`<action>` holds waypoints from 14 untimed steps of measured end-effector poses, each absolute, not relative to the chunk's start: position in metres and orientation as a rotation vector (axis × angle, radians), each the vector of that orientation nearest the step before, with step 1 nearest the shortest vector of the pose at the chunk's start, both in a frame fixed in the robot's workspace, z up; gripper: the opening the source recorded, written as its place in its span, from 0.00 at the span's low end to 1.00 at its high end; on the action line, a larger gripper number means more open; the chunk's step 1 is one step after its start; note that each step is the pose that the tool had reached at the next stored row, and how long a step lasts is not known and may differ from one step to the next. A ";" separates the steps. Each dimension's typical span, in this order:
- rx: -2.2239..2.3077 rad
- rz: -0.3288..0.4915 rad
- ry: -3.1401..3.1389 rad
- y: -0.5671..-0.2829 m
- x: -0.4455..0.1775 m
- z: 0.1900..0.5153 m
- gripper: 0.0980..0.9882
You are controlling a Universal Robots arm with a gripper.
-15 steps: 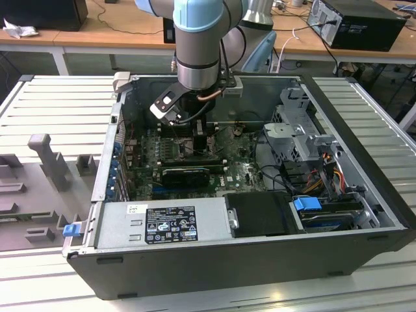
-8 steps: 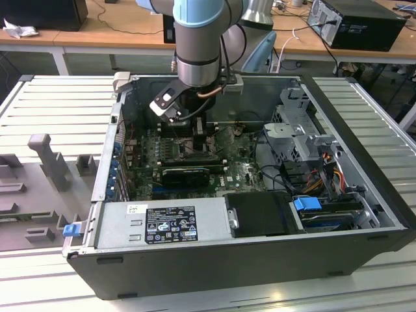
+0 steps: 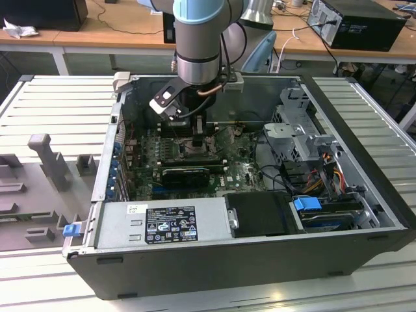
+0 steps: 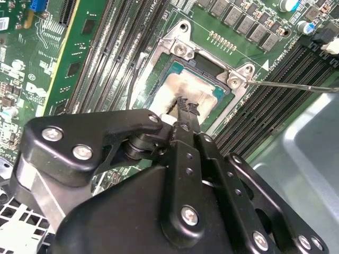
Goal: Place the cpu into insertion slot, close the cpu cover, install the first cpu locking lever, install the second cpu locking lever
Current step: 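Place the cpu into insertion slot, then close the cpu cover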
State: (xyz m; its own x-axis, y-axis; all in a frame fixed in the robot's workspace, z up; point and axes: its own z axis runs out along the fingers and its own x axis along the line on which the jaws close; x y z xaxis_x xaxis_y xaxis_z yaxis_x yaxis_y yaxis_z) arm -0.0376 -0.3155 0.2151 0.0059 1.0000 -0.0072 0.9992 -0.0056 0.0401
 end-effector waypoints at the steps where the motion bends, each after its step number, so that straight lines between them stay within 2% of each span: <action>1: 2.203 0.035 2.191 -0.315 -0.038 0.216 0.01; 14: 2.206 0.025 2.193 -0.316 -0.028 0.221 0.01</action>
